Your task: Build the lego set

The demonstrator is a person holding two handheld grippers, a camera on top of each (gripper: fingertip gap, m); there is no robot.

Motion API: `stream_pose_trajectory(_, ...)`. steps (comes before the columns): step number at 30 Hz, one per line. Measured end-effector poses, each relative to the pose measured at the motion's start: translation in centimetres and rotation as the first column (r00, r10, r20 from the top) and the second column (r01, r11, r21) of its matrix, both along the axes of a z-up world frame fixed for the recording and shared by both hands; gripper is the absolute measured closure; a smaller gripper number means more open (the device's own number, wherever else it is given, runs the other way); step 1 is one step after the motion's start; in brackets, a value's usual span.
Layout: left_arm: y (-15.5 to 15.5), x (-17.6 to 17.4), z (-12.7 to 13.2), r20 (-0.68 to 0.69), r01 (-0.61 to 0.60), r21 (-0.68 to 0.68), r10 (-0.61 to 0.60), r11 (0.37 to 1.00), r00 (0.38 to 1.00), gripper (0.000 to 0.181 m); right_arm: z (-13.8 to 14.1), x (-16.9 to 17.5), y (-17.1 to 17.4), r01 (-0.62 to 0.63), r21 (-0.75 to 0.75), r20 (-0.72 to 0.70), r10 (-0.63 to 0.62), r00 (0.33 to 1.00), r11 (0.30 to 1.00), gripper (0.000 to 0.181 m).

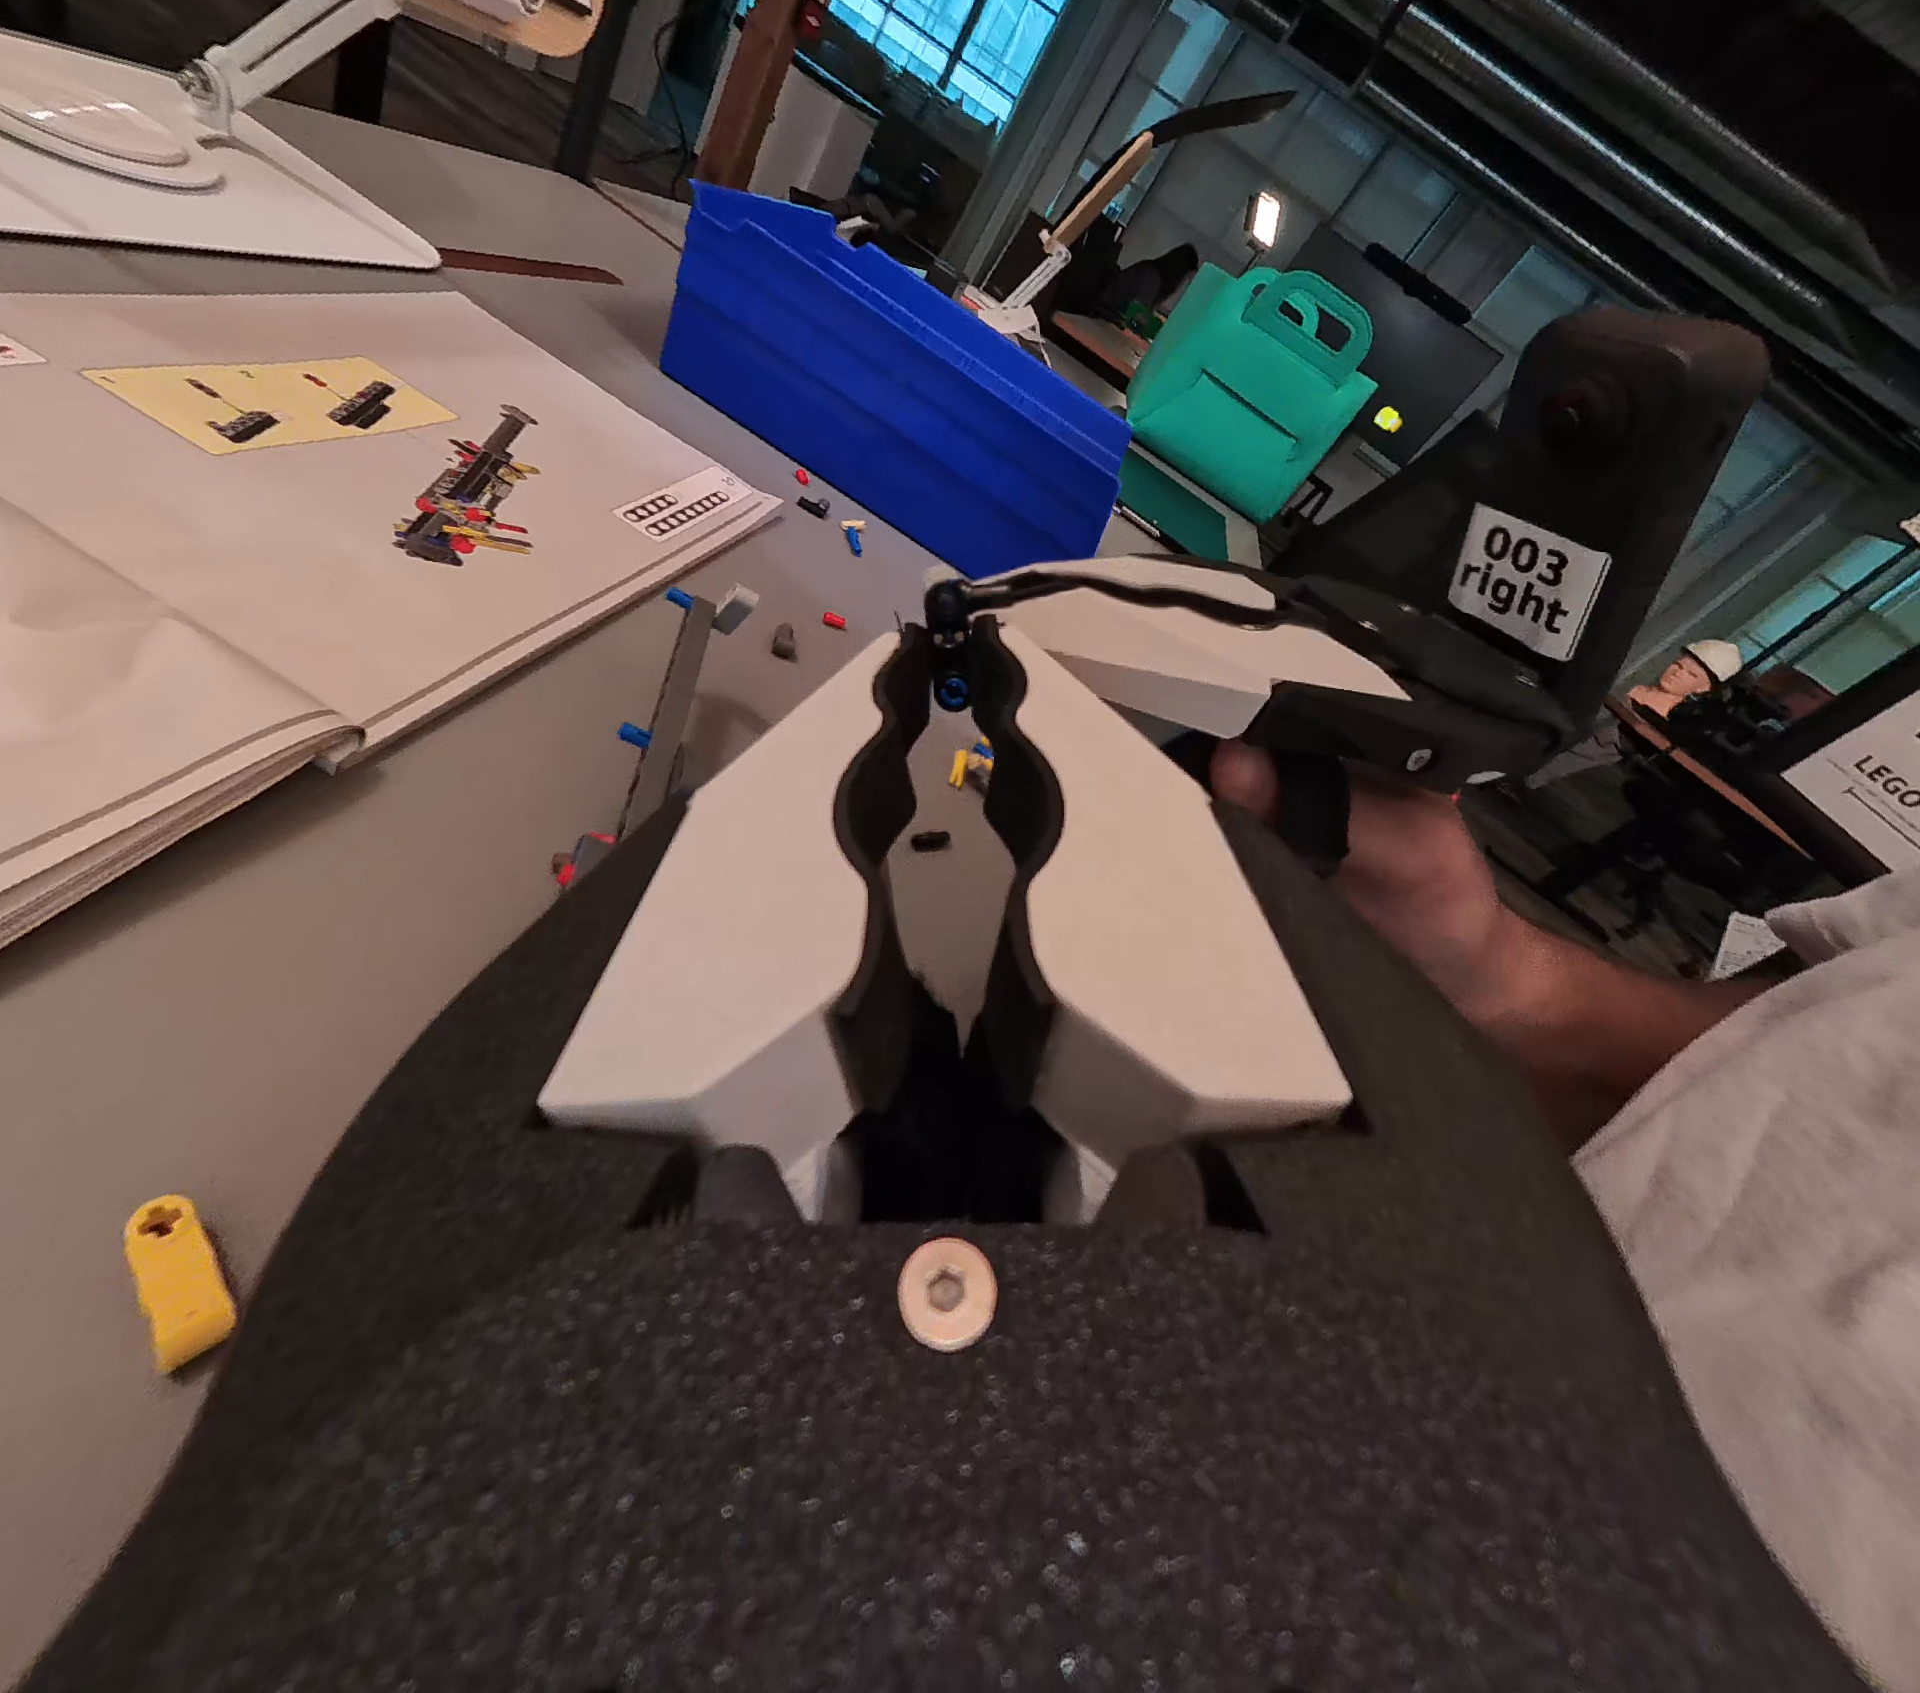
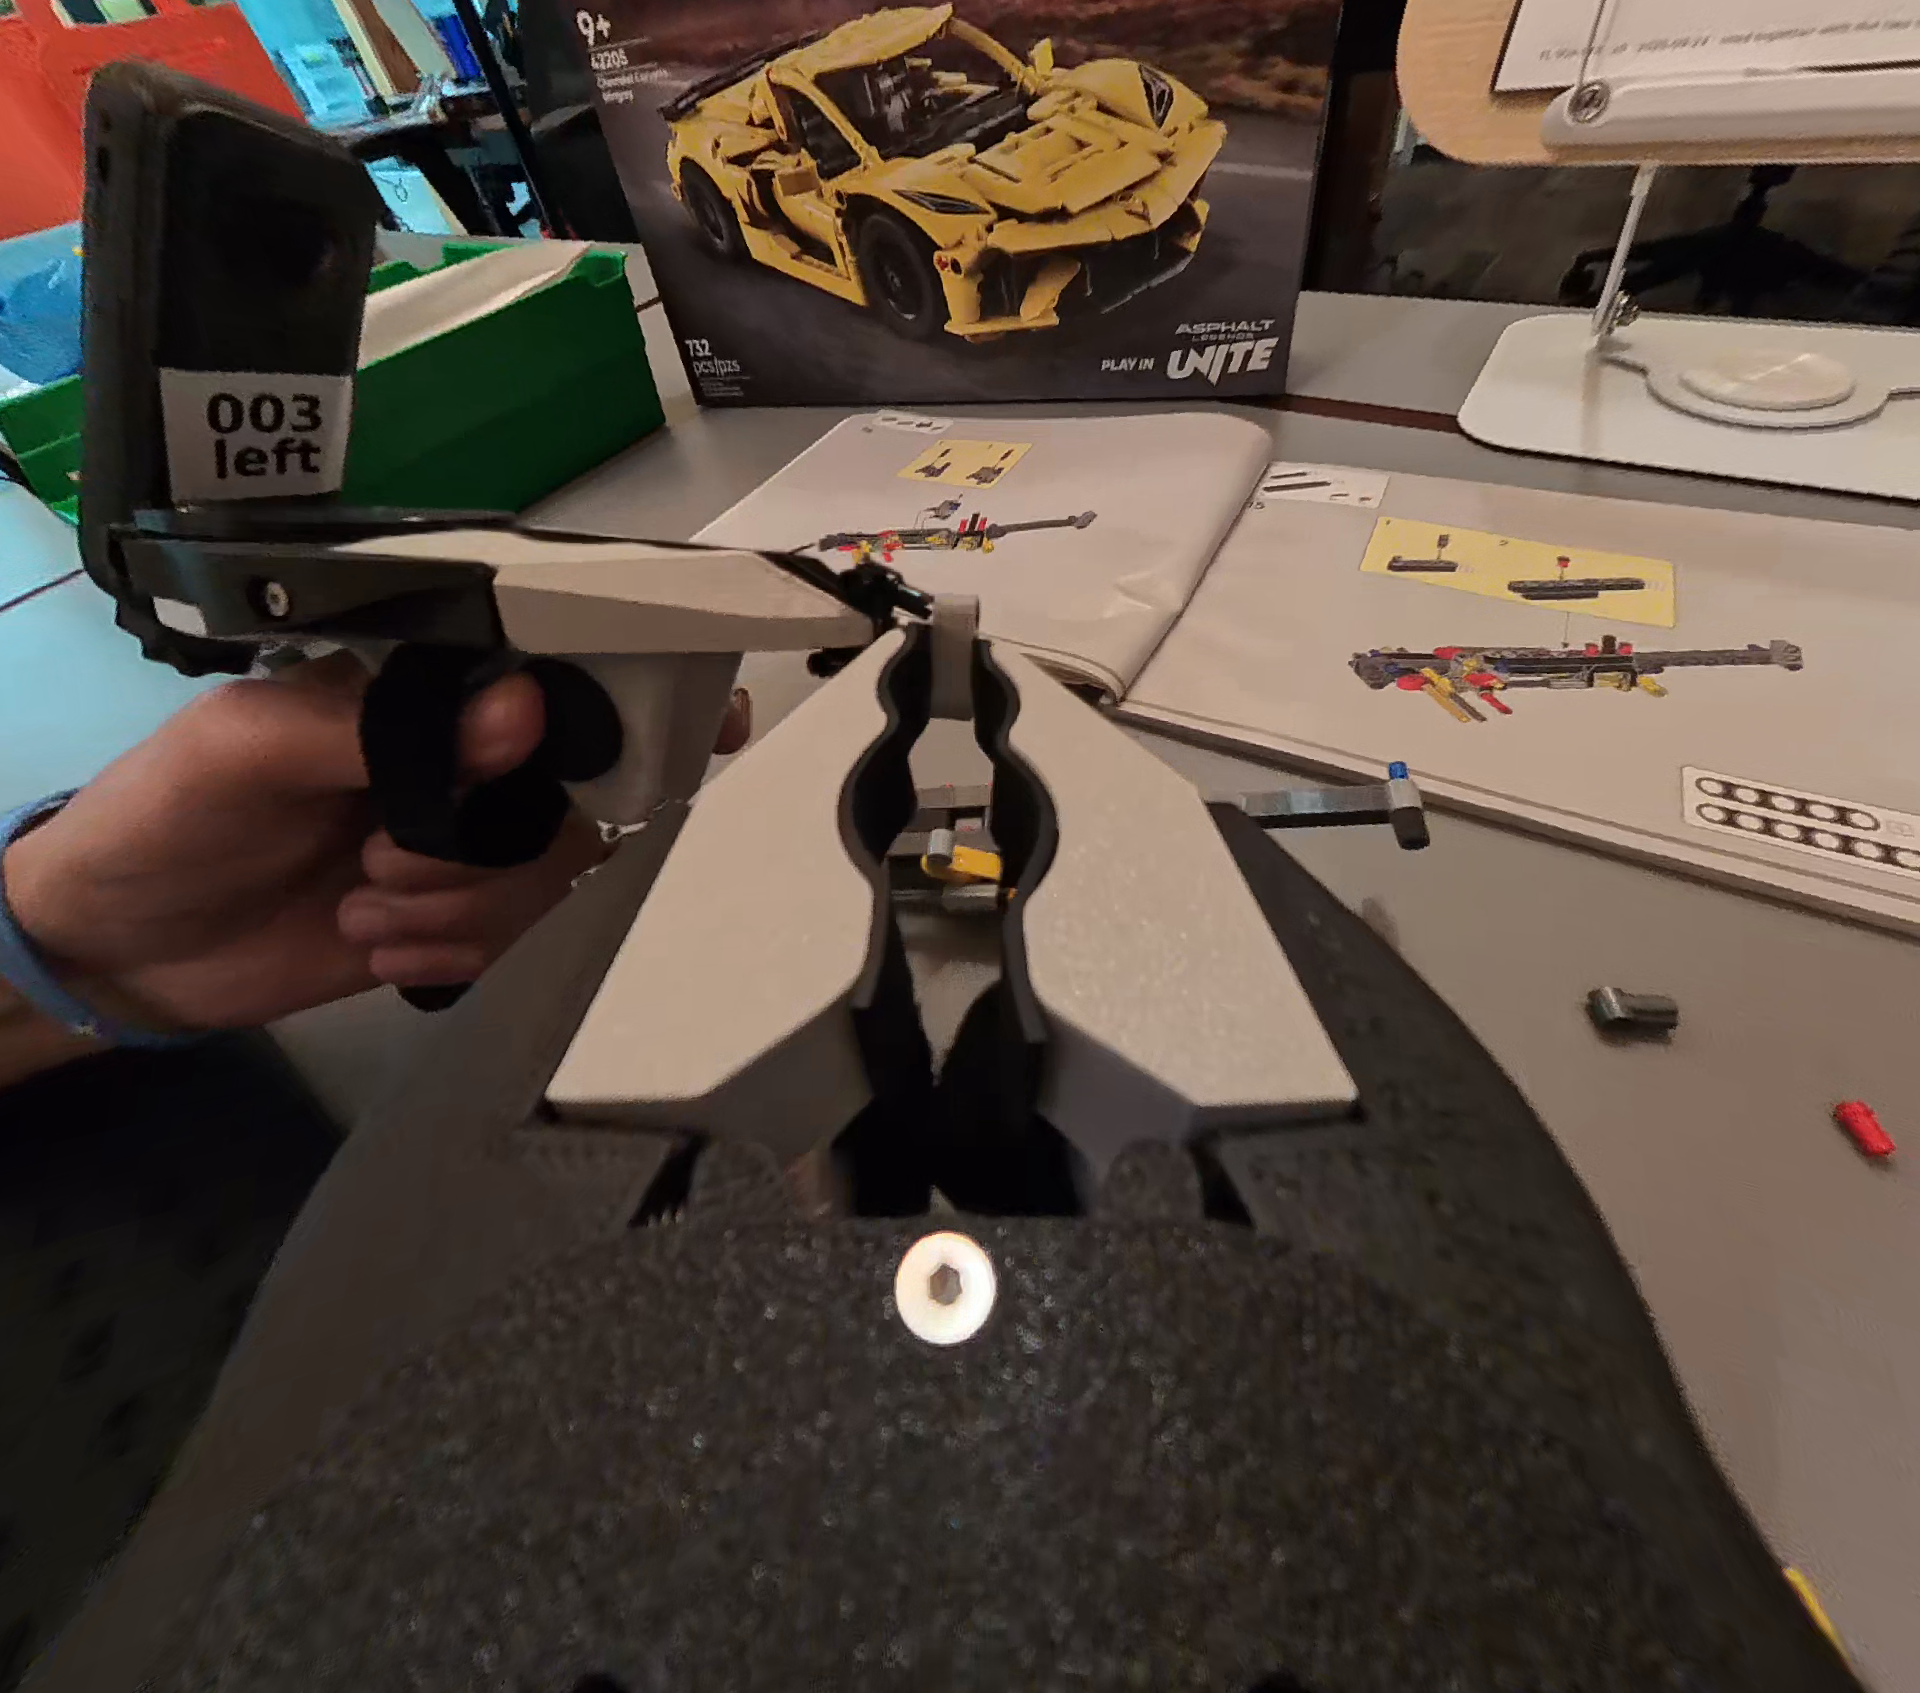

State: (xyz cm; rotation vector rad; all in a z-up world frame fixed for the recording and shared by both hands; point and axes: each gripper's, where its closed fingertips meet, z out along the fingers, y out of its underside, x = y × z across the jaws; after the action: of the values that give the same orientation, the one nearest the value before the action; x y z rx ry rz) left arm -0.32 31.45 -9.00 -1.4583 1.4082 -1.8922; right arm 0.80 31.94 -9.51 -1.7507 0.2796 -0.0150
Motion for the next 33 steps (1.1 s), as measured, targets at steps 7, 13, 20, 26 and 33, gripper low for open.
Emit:
stream_pose_trajectory(7, 0.0, 0.3, -0.3, -0.018, 0.011, -0.014, -0.011, 1.000, 1.000, 0.175, -1.8, 1.3, -0.9, -0.017, -0.084, -0.118, 0.007, 0.993, 0.996, 0.175)
stream_pose_trajectory(13, -0.9, -0.2, -2.7, -0.135, 0.086, 0.081, -0.075, 0.993, 0.988, 0.175, -9.2, 1.0, -5.6, -0.225, -0.516, -0.221, 0.125, 0.967, 0.826, 0.175)
stream_pose_trajectory(20, -3.2, -1.2, -3.9, -0.216, 0.230, -0.021, -0.229, 0.973, 0.949, 0.175, -11.6, -1.0, -9.1, -0.292, -0.719, -0.213, 0.199, 0.956, 0.631, 0.174)
stream_pose_trajectory(26, -3.5, -1.6, -1.8, -0.116, 0.269, -0.085, -0.277, 0.959, 0.954, 0.175, -9.4, -2.3, -7.7, -0.419, -0.546, -0.379, 0.232, 0.896, 0.726, 0.157)
stream_pose_trajectory(33, -4.2, -2.5, 1.2, 0.034, 0.335, -0.189, -0.335, 0.923, 0.942, 0.175, 1.1, -4.6, -4.5, -0.556, 0.118, -0.547, 0.521, 0.656, 0.823, 0.165)
